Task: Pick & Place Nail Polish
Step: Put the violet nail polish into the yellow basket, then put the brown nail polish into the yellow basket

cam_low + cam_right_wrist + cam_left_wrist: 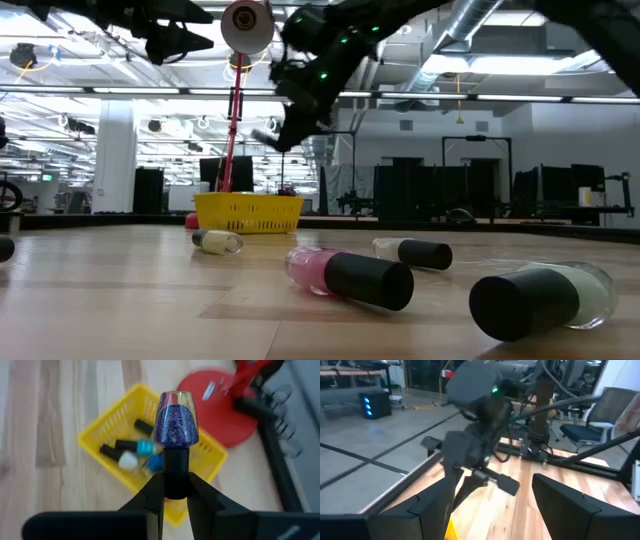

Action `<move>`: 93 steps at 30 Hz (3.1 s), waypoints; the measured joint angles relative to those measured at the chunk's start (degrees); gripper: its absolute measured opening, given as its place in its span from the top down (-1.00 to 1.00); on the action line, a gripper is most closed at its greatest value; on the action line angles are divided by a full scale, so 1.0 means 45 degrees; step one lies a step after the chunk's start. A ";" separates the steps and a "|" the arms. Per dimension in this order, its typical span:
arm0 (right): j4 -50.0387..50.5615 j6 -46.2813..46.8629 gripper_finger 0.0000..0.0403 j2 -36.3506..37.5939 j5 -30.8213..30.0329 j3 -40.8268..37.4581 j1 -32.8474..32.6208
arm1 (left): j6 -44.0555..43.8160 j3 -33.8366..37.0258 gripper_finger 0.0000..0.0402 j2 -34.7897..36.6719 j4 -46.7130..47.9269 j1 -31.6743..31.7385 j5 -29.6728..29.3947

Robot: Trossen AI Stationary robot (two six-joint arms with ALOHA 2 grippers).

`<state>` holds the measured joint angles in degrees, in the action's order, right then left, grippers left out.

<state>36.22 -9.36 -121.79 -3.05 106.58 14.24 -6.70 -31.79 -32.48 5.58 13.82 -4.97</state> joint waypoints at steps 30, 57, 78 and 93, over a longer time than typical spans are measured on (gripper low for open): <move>0.3381 0.2427 0.77 -0.4494 -0.0812 0.5183 0.0229 | -0.0005 -0.0009 -0.29 0.0123 -0.0102 0.0001 0.0019; 0.3174 0.2276 0.60 -0.5014 -0.1054 0.5178 0.0176 | -0.0005 -0.0009 -0.29 0.0123 -0.0103 0.0003 0.0005; 0.6943 0.1504 -0.02 0.1627 0.0706 0.6018 -0.0121 | 0.0780 0.0282 -0.29 -0.0300 0.2480 -0.1027 0.4456; 0.8367 0.2899 0.15 0.5189 0.0282 0.6034 -0.1682 | 0.5790 0.2519 -0.29 -0.3875 0.0398 -0.7218 0.6086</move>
<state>73.87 3.69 -98.44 -1.78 133.74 6.67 19.35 -20.46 -49.92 7.38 -18.66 22.41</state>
